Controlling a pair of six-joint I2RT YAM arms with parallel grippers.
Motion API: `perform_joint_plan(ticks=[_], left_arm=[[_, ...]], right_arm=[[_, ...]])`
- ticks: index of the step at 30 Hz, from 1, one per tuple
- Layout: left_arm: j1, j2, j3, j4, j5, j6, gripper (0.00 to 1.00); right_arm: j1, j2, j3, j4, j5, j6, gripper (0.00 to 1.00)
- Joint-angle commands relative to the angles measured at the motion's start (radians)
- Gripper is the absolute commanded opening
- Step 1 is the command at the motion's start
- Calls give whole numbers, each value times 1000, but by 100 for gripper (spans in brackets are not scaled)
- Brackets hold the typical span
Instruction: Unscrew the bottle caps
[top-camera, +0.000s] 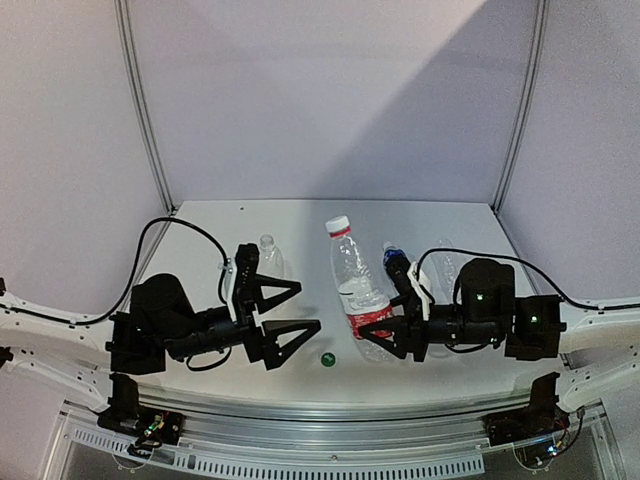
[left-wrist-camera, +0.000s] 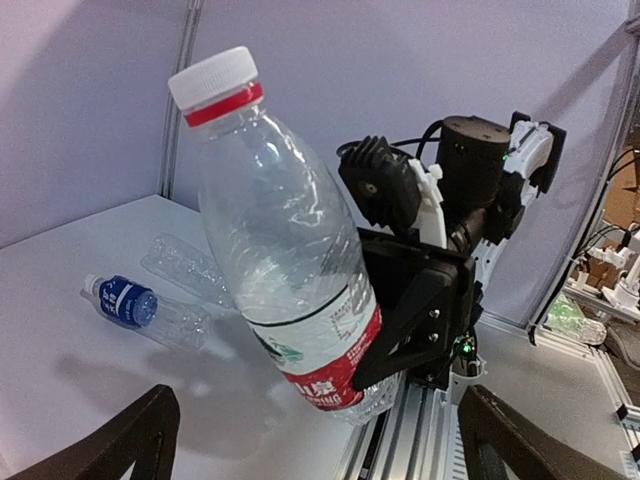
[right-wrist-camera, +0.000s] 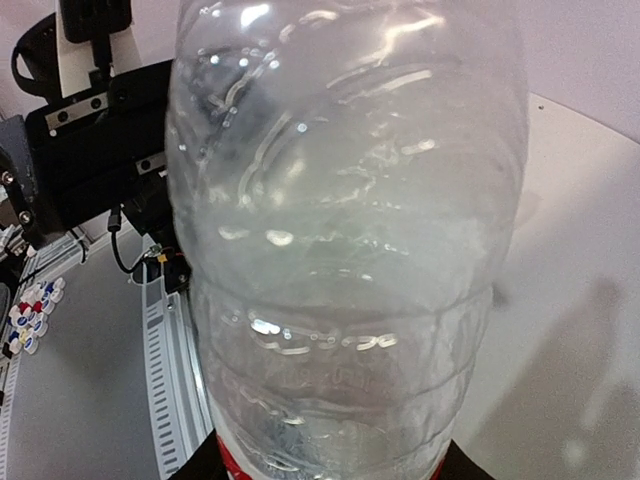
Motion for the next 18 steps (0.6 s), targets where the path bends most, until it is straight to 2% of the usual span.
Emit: perform_joint_plan(ticks=[1,9,18], left_arm=[[-9,75,14,170,-4,-10,99],[-24,231,79,280,-106,-59,98],[-35,252,64,326,-56,-16,81]], right_arm=[[16,33,-47,246,-46,19,37],[93,189,23,266,29,-22,40],[108,170,-5,327,36,-5,45]])
